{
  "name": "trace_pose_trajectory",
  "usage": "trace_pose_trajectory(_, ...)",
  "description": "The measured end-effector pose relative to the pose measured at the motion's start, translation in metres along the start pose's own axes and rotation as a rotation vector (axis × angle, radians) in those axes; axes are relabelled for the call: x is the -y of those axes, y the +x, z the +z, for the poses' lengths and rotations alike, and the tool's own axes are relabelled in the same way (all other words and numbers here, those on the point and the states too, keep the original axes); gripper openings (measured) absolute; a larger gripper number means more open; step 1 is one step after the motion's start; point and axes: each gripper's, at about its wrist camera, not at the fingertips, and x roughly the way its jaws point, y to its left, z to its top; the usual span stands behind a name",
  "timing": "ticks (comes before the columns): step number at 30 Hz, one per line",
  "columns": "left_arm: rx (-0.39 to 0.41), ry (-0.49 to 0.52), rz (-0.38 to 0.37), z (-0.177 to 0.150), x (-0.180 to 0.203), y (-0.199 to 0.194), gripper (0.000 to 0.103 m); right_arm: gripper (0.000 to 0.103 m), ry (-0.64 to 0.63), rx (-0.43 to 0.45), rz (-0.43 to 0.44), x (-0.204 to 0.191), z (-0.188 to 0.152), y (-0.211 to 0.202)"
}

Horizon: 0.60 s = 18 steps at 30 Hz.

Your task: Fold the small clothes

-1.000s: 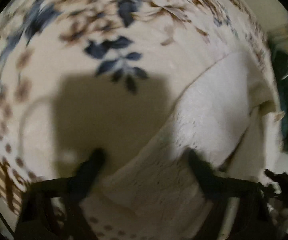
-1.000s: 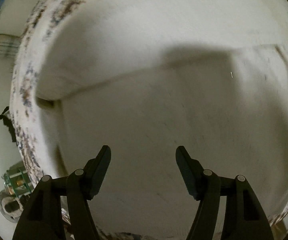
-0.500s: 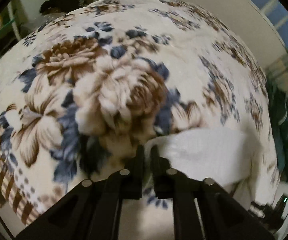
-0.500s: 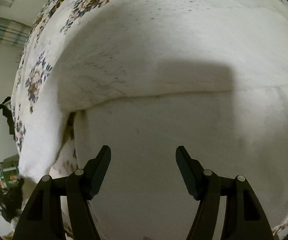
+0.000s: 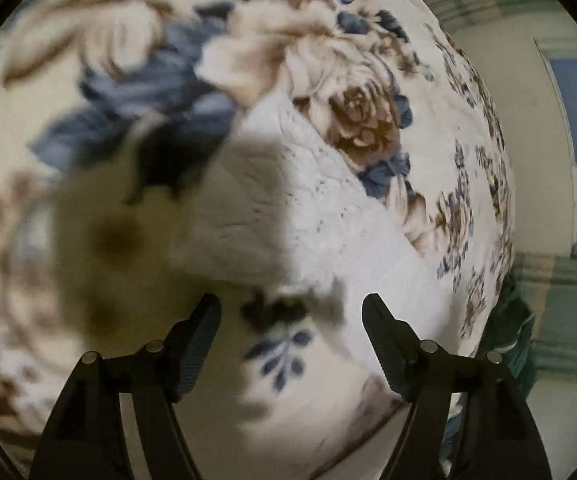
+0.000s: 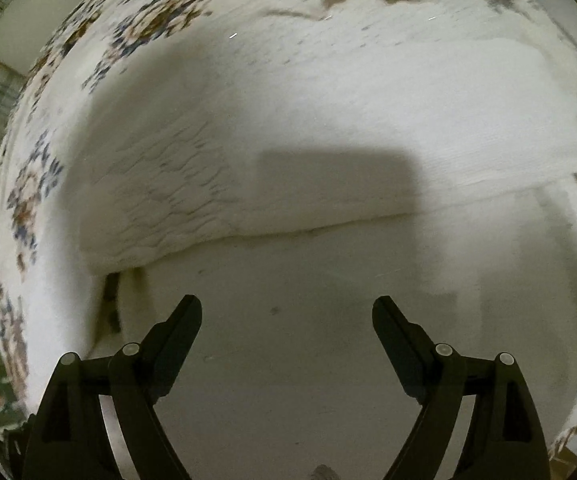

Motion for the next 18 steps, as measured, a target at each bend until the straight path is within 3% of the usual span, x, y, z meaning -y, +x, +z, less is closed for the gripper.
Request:
trace_pose_trajectory(3,0.085,0.021,0.03,0.013,0.018,0.01,0.069,0.089,0.007,0.022,-0.038,0.011,0.007,-0.004)
trace_pose_trajectory(6,0.162,0.105,0.099,0.031,0.044,0.012,0.007,0.089,0.016,0.029,-0.037,0.022,0.015,-0.008)
trace_pose_trajectory(12,0.328,0.284,0.122,0.046,0.102,-0.035,0.007,0.089,0.05,0.057,-0.06,0.05,0.023,-0.023)
trace_pose_trajectory(18,0.447,0.405,0.048,0.033,0.181,-0.085,0.007,0.089,0.031,0.119,-0.148,0.072,0.046,-0.043)
